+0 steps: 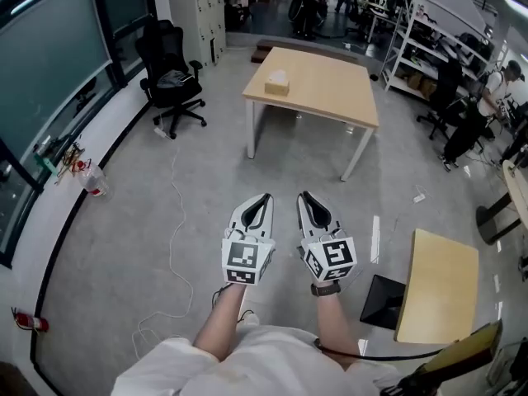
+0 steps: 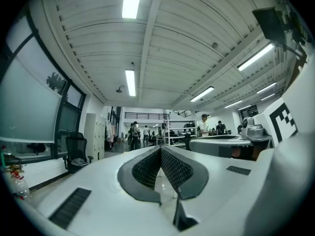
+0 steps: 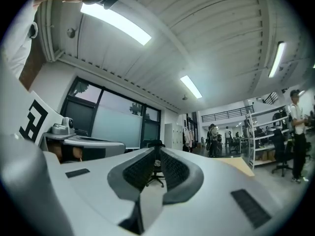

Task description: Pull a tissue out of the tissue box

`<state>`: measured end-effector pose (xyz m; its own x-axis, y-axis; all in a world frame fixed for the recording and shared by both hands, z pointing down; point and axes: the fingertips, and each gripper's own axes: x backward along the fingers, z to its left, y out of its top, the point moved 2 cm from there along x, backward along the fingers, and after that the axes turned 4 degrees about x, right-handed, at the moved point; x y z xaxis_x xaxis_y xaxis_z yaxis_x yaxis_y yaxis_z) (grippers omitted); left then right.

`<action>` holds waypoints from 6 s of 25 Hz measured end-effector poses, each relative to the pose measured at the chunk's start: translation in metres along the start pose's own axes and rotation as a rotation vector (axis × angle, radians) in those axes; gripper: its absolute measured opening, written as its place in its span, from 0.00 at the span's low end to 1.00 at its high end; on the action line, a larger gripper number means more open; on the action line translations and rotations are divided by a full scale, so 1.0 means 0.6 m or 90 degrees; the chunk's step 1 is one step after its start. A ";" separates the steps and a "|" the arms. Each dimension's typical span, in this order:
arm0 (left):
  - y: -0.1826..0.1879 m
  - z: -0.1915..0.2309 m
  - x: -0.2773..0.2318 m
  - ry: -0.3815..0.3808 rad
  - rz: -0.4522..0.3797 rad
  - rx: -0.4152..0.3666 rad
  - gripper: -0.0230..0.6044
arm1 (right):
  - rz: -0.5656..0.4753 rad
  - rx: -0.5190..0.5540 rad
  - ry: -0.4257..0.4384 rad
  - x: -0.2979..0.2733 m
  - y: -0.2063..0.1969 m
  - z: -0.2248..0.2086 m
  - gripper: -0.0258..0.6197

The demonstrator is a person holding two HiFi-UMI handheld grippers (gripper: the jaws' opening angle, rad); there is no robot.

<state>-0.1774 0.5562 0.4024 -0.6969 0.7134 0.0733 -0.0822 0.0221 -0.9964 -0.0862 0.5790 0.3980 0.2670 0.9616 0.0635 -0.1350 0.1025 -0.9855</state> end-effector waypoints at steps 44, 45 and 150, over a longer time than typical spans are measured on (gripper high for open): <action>-0.055 0.341 -0.454 0.140 -0.004 0.033 0.04 | 0.051 0.055 0.213 -0.543 -0.137 -0.194 0.04; -0.064 0.355 -0.472 0.134 0.001 0.039 0.04 | 0.054 0.046 0.211 -0.561 -0.147 -0.200 0.04; -0.525 1.065 -1.938 -0.321 0.366 0.108 0.04 | 0.675 0.172 0.151 -1.778 -0.821 -0.980 0.05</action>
<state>0.2039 -0.7279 0.6589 -0.8992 0.1755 -0.4009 0.3099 -0.3915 -0.8664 0.2564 -0.6467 0.7232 0.0645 0.5253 -0.8485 -0.5974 -0.6607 -0.4545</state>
